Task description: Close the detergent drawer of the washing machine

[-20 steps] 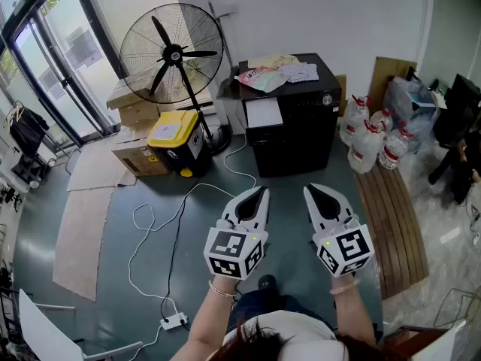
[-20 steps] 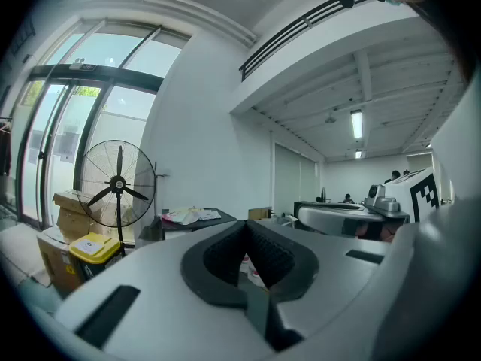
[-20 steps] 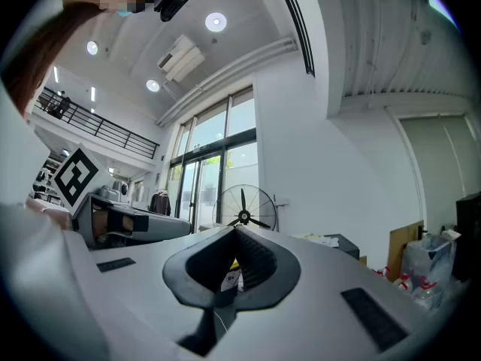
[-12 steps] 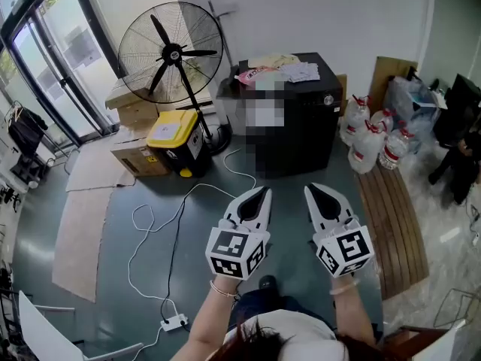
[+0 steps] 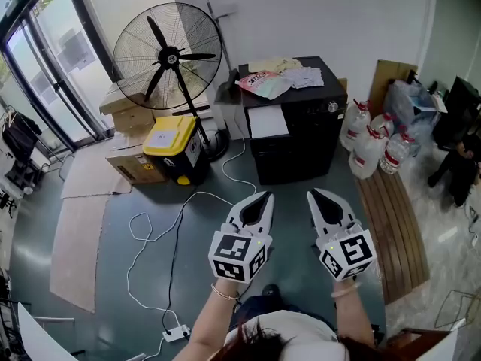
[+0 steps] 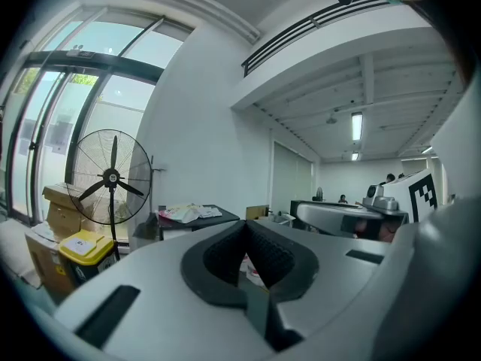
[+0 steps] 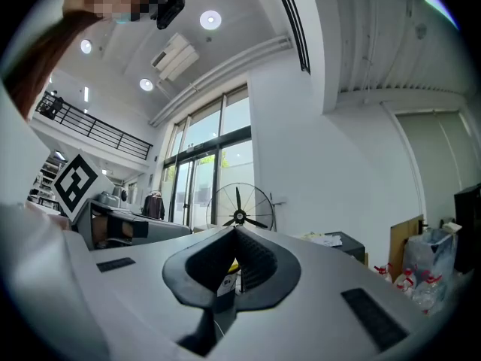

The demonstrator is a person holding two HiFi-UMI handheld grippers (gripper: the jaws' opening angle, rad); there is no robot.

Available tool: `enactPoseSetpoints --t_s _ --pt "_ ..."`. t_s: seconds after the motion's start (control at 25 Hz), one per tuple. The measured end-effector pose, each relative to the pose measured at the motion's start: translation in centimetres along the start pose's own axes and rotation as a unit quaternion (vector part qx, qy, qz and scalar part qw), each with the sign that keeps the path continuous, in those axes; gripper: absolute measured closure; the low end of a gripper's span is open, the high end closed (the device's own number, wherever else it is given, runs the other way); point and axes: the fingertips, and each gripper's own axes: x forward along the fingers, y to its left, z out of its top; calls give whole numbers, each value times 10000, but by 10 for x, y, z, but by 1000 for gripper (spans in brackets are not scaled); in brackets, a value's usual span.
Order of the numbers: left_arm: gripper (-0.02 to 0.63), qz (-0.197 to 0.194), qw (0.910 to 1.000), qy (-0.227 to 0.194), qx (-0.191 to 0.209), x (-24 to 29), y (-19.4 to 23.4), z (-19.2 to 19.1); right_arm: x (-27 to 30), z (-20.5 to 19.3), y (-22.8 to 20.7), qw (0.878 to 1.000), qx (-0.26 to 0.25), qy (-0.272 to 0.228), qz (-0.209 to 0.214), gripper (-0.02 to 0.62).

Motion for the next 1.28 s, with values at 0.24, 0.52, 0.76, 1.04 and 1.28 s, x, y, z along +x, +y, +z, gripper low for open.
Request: enactPoseSetpoints --t_s 0.24,0.52,0.76,1.04,1.28 --pt "588 -131 9999 14 14 17 31 -2 33 -5 -9 9996 157 -105 -205 569" --pt "588 -260 9996 76 52 30 58 -8 61 -15 -16 9988 237 -58 -432 569" --pt "588 -347 9994 59 9 46 72 -9 80 -21 -31 9980 153 20 -620 569" --pt "586 -309 9995 91 -55 75 95 -13 111 -28 -48 9990 8 69 -437 569" --pt "580 -253 9995 150 -63 112 112 -16 137 -38 -81 9989 109 9 -459 569"
